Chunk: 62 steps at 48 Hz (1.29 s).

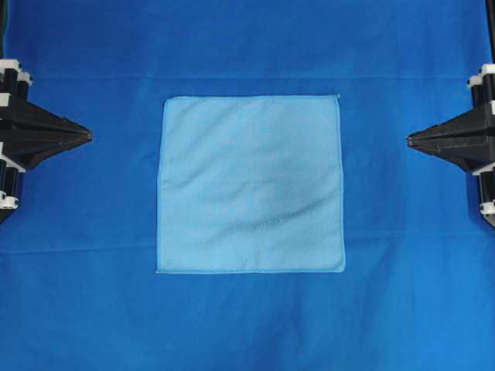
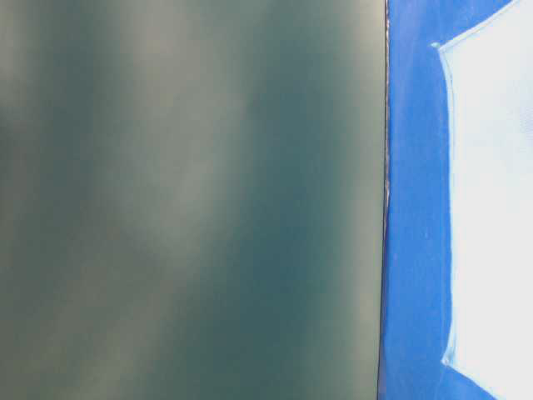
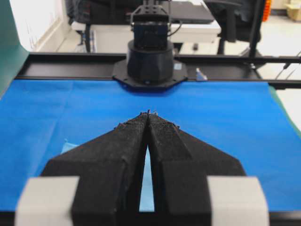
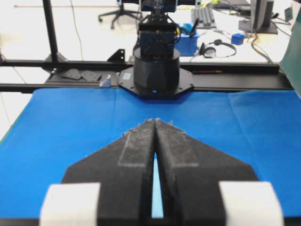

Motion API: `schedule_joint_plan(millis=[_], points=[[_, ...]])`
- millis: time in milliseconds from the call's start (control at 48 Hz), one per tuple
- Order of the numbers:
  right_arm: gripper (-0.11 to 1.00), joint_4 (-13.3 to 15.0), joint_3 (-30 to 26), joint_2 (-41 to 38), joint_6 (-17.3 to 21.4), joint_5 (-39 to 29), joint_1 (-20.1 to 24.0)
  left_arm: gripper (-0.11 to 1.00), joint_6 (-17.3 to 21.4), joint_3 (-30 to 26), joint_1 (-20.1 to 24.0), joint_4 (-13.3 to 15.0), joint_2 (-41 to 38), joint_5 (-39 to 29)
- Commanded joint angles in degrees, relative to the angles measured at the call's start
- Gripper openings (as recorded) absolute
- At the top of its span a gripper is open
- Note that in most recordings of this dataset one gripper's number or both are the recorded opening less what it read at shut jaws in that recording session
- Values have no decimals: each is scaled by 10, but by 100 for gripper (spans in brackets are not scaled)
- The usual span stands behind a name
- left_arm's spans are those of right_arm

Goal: Fold the light blue towel.
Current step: 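Move both grippers to the towel's top-left and top-right corners and grasp them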

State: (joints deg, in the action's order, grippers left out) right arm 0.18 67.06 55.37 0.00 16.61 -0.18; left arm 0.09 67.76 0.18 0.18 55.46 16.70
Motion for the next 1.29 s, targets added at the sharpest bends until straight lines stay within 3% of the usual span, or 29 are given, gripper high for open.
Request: schedule_joint_plan(millis=[0,271,625,708,896,979,1271], points=[[0,-1,-13,-5,-4,2,-7,0,-4,-16,4,22,-17,-7],[0,-4,-45,-56,18,-92,-91,0,-4,-14,53,21,-66,-11],[1,-4,-57,-207,24,-115,-228,1,-6,-17,163,21,-202,-4],[5,-2,-70,-258,23,-125,-249,16,-6,-19,181,21,-237,10],[57,17,-110,-374,18,-127,-264,68,-6,-24,207,21,-323,54],[63,25,-125,-416,17,-125,-264,84,2,-26,215,21,-367,75],[58,40,-165,-524,17,-119,-265,86,3,-48,231,21,-515,117]])
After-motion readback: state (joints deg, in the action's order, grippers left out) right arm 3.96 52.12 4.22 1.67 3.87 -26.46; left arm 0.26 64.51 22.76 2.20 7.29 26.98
